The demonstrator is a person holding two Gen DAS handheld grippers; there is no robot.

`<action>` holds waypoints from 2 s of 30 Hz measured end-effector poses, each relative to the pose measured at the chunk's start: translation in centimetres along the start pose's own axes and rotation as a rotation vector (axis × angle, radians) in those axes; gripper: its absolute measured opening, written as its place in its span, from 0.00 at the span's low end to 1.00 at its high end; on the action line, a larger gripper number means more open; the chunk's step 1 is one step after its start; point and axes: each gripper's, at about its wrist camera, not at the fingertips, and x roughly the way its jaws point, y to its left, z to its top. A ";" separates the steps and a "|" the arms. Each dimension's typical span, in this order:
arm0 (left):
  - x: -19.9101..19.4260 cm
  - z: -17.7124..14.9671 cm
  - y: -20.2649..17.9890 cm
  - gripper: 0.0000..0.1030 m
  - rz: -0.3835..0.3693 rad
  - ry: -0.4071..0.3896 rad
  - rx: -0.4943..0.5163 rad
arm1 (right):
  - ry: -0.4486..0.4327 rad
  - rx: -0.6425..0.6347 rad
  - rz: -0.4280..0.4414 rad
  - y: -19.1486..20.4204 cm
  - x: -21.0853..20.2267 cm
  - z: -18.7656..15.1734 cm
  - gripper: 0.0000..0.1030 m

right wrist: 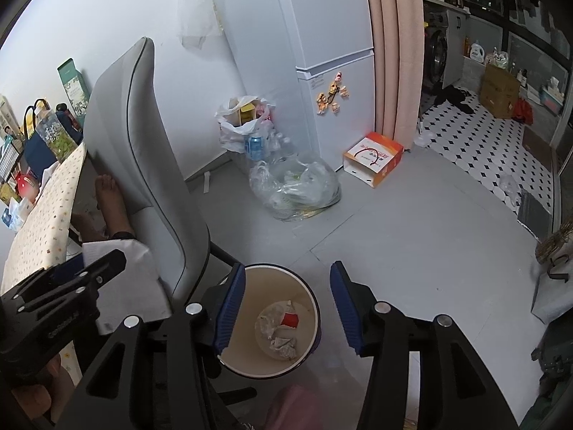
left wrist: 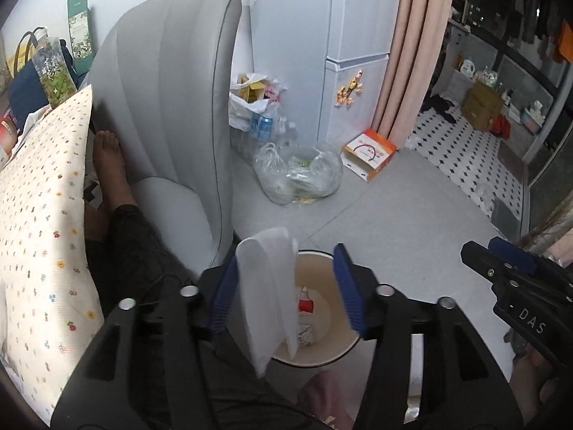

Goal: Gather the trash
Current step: 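Open the left gripper over the bin to drop the white mask, then move both tools back over the remaining trash on the table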

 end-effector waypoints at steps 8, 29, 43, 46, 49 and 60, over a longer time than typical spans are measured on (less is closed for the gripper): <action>-1.7 0.3 2.0 0.72 -0.019 -0.032 -0.047 | -0.006 -0.021 0.015 1.2 -0.6 0.0 0.50; 0.2 -0.1 0.9 0.48 -0.140 0.039 -0.067 | -0.011 0.001 0.011 0.0 -0.7 0.4 0.51; -3.4 0.1 4.9 0.85 0.008 -0.053 -0.107 | -0.038 -0.052 0.049 3.3 -2.0 0.7 0.68; -4.7 0.0 6.6 0.91 0.045 -0.086 -0.135 | -0.052 -0.083 0.063 5.0 -2.8 0.7 0.76; -6.2 -0.5 8.4 0.94 0.083 -0.114 -0.156 | -0.077 -0.114 0.080 6.9 -3.6 0.7 0.86; -12.1 -3.5 15.8 0.94 0.194 -0.212 -0.264 | -0.105 -0.247 0.175 15.5 -7.0 -0.7 0.92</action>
